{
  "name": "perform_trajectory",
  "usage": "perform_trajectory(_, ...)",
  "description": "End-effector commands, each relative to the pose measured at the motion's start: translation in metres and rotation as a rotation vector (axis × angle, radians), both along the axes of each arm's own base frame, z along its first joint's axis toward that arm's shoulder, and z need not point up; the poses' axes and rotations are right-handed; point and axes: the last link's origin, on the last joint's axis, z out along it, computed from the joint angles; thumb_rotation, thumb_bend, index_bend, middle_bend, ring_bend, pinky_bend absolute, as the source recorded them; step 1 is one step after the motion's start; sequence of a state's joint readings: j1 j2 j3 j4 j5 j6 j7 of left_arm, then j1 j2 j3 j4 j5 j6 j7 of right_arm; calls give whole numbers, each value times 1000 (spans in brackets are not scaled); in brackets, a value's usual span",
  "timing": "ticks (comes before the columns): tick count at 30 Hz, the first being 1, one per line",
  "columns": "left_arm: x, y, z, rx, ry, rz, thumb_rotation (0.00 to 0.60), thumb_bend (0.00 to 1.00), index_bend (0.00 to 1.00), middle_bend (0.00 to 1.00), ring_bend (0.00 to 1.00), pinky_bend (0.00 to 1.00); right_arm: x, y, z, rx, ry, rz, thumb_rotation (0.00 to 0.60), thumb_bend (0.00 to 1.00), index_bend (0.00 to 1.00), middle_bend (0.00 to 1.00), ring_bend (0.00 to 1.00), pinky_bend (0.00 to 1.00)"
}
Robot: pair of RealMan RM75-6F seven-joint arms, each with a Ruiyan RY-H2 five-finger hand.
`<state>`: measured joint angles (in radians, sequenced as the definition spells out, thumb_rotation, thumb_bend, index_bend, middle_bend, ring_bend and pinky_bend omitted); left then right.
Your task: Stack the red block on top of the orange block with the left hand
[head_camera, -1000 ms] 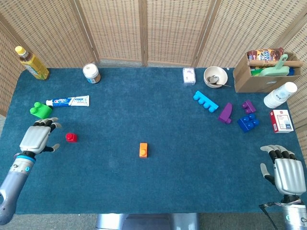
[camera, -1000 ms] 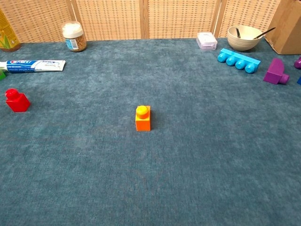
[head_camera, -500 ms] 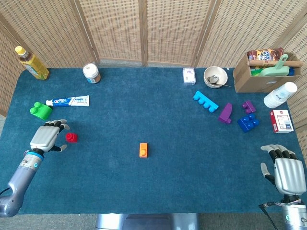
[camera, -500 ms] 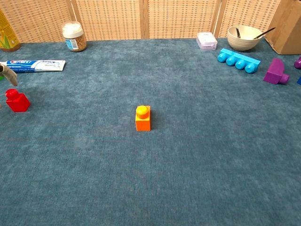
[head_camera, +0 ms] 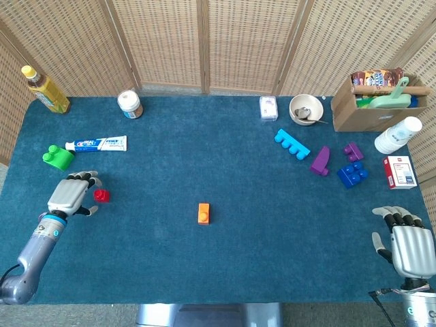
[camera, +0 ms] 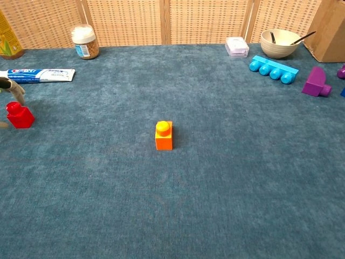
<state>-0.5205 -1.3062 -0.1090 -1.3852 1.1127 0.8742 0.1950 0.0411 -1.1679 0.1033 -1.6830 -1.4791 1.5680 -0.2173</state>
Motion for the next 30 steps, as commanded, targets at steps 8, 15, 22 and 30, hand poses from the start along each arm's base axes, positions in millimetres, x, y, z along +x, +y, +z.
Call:
perform_trajectory(8,2,10,-13,20,-21,-10,600,307,456,289,249,226,1,0,1,-5,5,-3,599,320,329,357,283,370)
perform_trajectory(15,2,14,-16,20,-30,-4,600,308,516,320,270,245,-1,3,2,-9,7,-14,600,320,329,357,283,370)
perform_trajectory(22,8,16,-11,27,-86,5,600,309,519,323,274,250,-1,3,0,-1,5,-16,600,319,329,357,283,370)
perform_trajectory(30,27,14,-1,1,-149,-5,600,309,519,322,273,256,-2,2,-3,3,1,-19,600,320,329,357,283,370)
